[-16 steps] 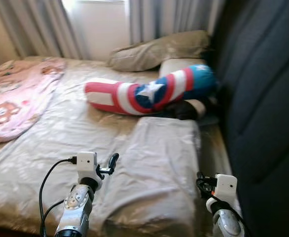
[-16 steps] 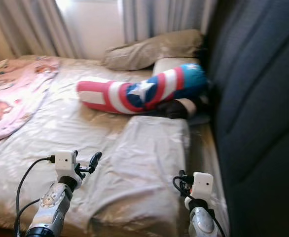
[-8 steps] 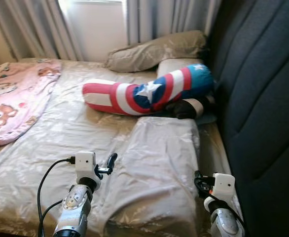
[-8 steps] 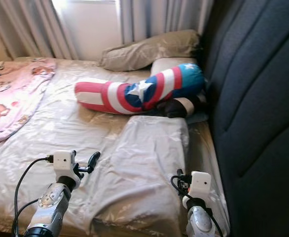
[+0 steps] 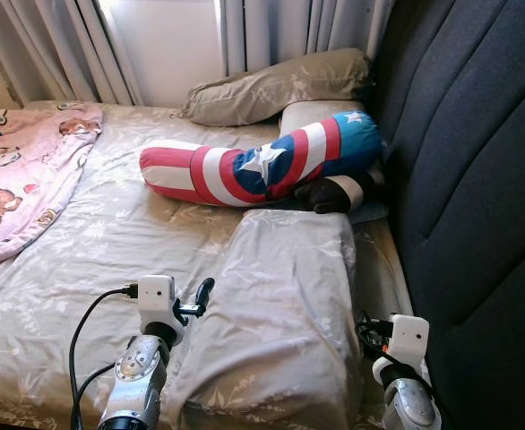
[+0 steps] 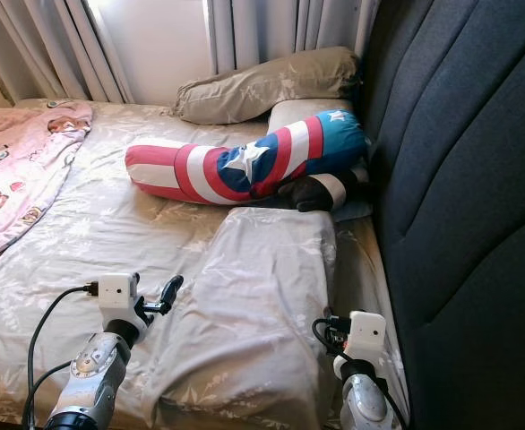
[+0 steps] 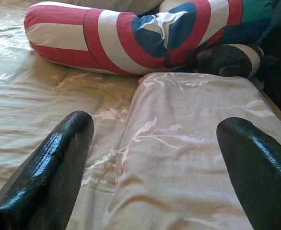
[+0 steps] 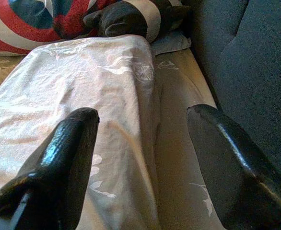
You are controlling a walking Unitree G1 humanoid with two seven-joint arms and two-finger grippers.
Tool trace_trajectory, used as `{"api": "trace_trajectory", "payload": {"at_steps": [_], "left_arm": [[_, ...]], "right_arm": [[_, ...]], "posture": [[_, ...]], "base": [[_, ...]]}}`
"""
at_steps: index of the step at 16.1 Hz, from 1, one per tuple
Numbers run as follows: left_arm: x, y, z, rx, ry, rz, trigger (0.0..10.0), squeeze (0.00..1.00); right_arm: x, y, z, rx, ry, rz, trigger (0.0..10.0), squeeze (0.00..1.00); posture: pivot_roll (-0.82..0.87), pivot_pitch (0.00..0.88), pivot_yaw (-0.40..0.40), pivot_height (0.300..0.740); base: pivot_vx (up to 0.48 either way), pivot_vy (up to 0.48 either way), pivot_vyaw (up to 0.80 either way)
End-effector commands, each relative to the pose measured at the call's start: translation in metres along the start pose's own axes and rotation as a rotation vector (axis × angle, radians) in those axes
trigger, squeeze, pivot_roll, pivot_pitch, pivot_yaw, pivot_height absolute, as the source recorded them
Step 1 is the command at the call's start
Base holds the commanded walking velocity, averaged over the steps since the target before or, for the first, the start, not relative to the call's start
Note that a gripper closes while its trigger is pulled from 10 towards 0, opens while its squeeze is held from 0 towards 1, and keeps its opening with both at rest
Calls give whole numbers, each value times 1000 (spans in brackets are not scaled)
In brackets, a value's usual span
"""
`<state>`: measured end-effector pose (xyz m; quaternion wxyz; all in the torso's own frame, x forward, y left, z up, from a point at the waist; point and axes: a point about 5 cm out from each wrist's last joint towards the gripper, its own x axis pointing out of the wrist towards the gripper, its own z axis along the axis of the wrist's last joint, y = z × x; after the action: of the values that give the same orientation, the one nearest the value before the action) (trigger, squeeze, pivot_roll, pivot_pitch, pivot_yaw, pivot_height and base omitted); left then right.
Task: Clean up the room
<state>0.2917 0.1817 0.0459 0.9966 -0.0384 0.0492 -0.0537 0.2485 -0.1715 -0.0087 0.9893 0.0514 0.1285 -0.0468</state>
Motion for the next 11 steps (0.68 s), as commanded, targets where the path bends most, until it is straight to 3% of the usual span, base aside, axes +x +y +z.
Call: {"api": "trace_trajectory", "payload": {"at_steps": [1,11], "left_arm": [[0,1,4,13,-19,0,10000,0],[0,2,5,10,-25,2,10000,0]], "right_arm": [[0,-1,1,1,-7,-6,10000,0],[0,-2,-2,-18,30,-12,10000,0]], "posture": [[-44,0,-26,740],[-46,0,-26,735]], "base": [[0,0,0],[0,0,0]]}}
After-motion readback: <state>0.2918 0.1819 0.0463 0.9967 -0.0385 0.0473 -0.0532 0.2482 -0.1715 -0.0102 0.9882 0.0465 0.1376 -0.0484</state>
